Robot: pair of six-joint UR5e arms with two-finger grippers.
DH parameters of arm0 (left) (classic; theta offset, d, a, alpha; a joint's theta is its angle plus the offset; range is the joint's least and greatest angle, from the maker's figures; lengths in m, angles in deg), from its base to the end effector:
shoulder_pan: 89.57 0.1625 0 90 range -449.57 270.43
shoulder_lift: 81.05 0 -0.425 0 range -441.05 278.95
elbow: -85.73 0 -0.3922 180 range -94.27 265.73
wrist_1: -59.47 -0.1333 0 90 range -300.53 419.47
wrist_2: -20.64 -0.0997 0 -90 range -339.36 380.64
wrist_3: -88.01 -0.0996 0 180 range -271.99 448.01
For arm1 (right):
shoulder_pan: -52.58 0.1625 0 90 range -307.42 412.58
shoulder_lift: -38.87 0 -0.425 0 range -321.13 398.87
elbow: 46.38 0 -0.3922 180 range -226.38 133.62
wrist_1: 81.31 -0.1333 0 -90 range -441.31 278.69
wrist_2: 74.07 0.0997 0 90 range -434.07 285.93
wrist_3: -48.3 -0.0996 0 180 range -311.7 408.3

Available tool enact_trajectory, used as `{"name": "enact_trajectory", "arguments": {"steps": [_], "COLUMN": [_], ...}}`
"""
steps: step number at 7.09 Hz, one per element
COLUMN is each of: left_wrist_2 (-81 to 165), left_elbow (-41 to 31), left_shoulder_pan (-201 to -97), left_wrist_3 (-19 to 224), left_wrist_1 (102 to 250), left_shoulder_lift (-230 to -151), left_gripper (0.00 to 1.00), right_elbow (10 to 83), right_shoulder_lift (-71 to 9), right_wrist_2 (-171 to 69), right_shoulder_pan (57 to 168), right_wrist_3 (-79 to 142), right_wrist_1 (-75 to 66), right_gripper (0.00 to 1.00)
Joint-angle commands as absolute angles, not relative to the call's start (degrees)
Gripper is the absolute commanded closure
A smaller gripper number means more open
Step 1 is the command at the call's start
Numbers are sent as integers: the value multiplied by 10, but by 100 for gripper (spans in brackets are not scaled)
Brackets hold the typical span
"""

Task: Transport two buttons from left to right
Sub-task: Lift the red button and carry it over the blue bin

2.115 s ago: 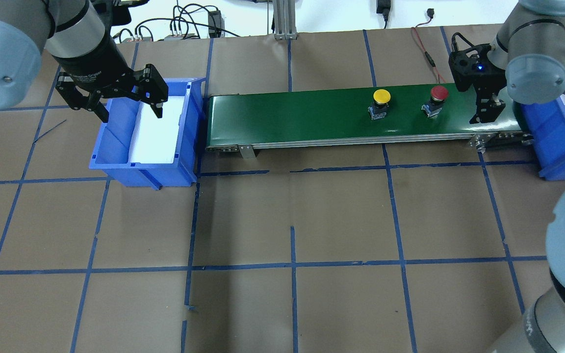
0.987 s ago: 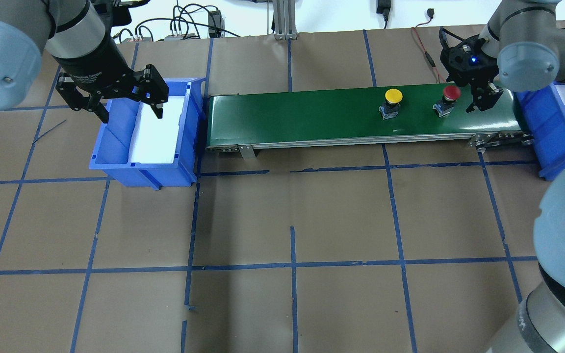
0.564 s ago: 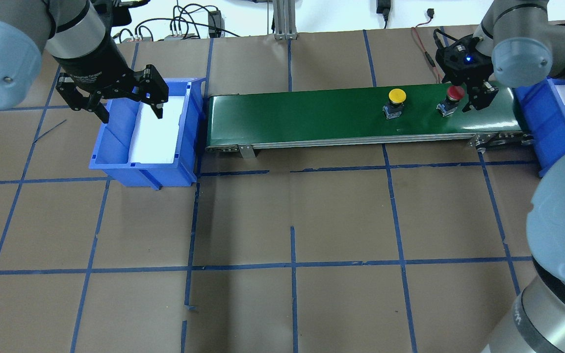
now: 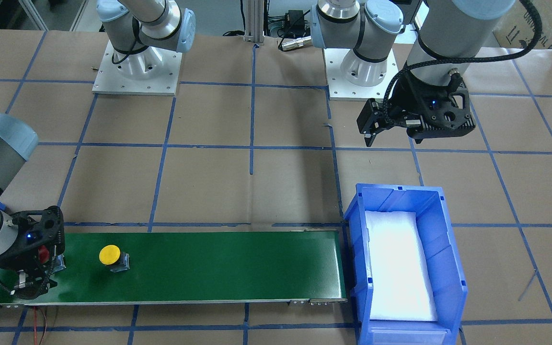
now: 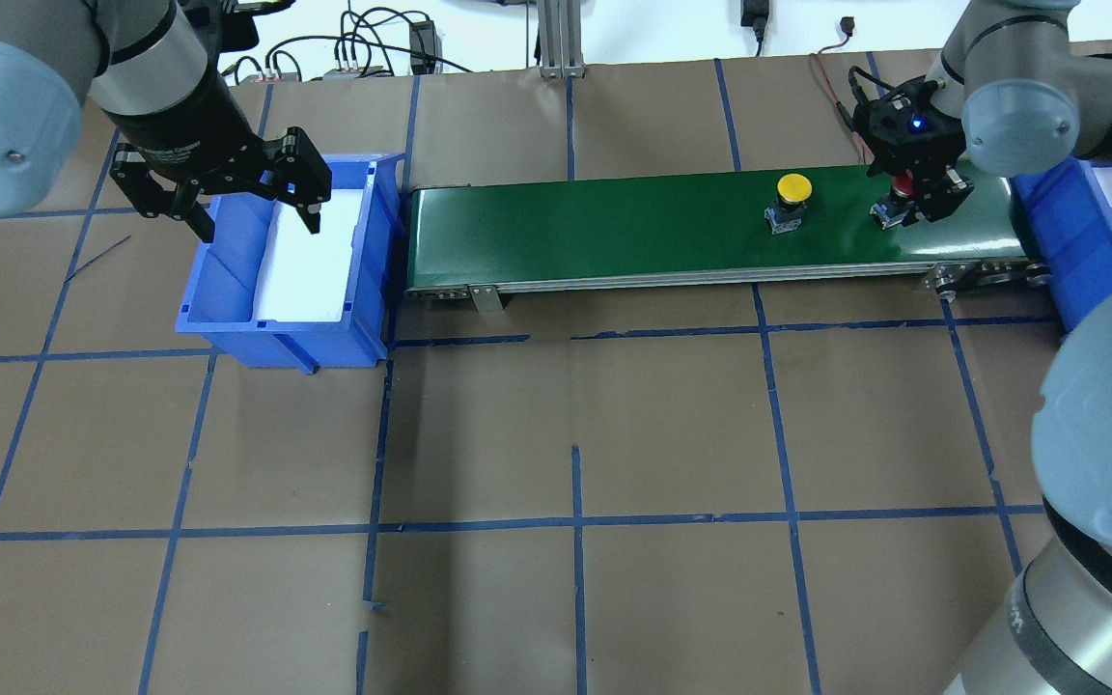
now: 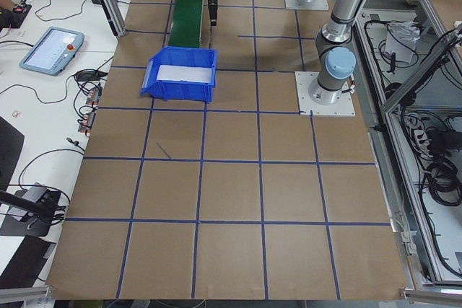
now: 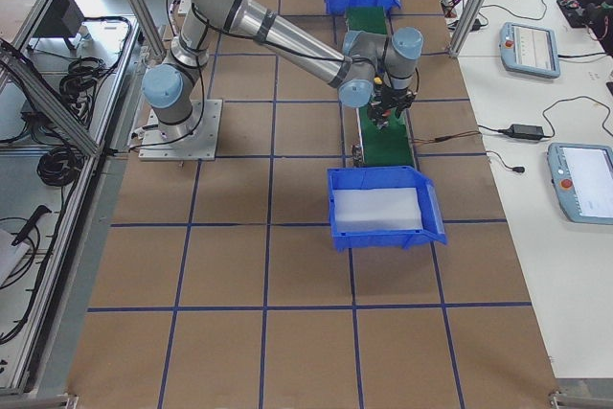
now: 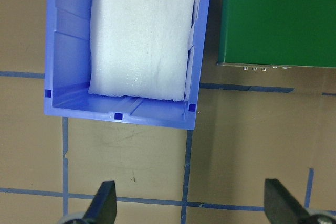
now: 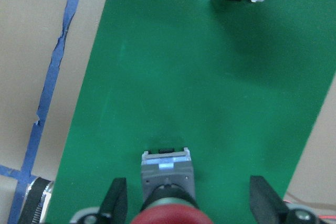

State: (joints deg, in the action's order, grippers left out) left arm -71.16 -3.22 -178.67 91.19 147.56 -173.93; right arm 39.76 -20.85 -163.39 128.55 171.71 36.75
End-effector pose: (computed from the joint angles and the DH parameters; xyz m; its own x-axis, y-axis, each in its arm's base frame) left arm -0.1221 -0.5152 0.4750 -0.9970 -0.0712 -0.0313 -0.0711 0.9975 -0.0031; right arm -0.0315 -0.6807 0.2583 0.3319 -0.9428 0.0304 -0.9433 -0.3319 0.0059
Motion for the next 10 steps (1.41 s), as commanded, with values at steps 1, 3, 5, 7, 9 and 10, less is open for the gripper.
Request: {"name": "enact_trajectory", "arguments": {"steps": [1,3,5,7,9,10], "left_wrist_2": [-711,-710,-710,-710,-710,-710], "left_elbow": [-33,-33,-33,-33,-33,-33], "left_shoulder_pan": [-1787,-1787,-1787,-1787,-1787,-1787], "left_wrist_3": [913,913,915,915,915,915], "left_wrist_1": [1475,1475,1475,1475,1475,1475], "left_shoulder_lift": [-1740,-1740,-1740,-1740,-1740,-1740], "left_gripper": [0,0,0,0,0,0], "right_elbow": [400,396,341,312,311,311], "right_shoulder_lift": [-210,-225,-261,-292,-297,-290], "right_wrist_2": [-1649,-1657,-1655,-1655,-1631,-1590], "right_shoulder_pan": [1286,1285,1283,1219,1125,1076], "right_wrist_3": [1716,1707,1622,1633,1661,1688], "right_wrist_1": [367,356,295,257,256,257], "right_gripper": [84,94,94,94,95,95]}}
